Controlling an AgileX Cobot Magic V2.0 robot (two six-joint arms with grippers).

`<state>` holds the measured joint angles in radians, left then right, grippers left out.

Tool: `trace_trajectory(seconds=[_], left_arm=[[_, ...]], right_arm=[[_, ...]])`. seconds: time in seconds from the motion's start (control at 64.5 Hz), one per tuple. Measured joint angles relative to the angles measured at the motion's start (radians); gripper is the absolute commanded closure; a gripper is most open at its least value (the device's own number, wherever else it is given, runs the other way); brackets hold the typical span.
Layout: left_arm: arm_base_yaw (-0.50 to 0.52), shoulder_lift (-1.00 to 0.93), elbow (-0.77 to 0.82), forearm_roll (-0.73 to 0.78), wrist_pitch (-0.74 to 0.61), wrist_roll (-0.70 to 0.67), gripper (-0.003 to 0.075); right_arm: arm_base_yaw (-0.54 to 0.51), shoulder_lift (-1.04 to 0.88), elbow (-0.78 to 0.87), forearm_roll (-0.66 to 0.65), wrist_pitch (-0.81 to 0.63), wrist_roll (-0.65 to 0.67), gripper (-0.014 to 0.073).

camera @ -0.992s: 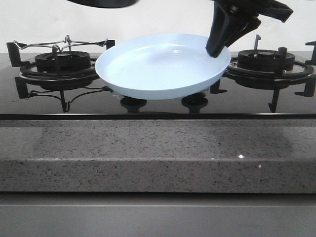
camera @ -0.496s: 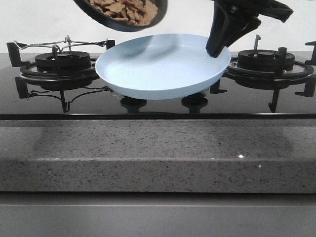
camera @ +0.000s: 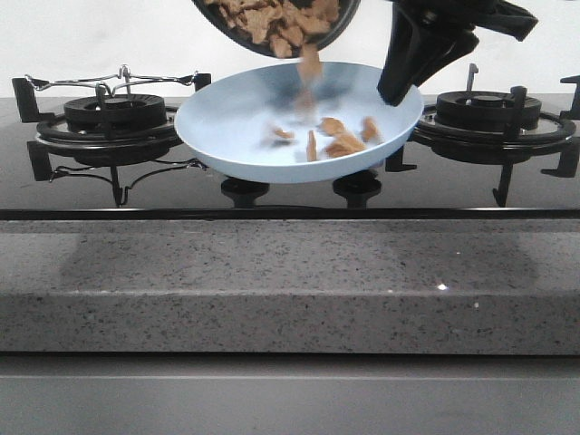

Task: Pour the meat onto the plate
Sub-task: 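Tilt the pan with the left gripper over the plate, tipping meat out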

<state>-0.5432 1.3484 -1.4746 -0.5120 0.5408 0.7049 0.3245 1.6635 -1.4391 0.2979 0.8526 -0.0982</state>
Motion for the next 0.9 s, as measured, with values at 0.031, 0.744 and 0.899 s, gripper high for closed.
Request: trace_trajectory(seconds=[0.031,0.744,0.899], left_arm=[[-0.012,0.0,-0.002,0.023,0.0,0.0,0.0741],[-0.169,-0.001,-0.02,0.415,0.0,-0.02,0.0741],[-0.096,-0.009,-0.02,0.326,0.007,-0.118,0.074]], right_arm=[[0.0,0.0,0.0,0.0,0.0,0.0,0.0664],[0.0,0.0,0.0,0.0,0.0,0.0,0.0664],[0.0,0.0,0.0,0.0,0.0,0.0,0.0664]])
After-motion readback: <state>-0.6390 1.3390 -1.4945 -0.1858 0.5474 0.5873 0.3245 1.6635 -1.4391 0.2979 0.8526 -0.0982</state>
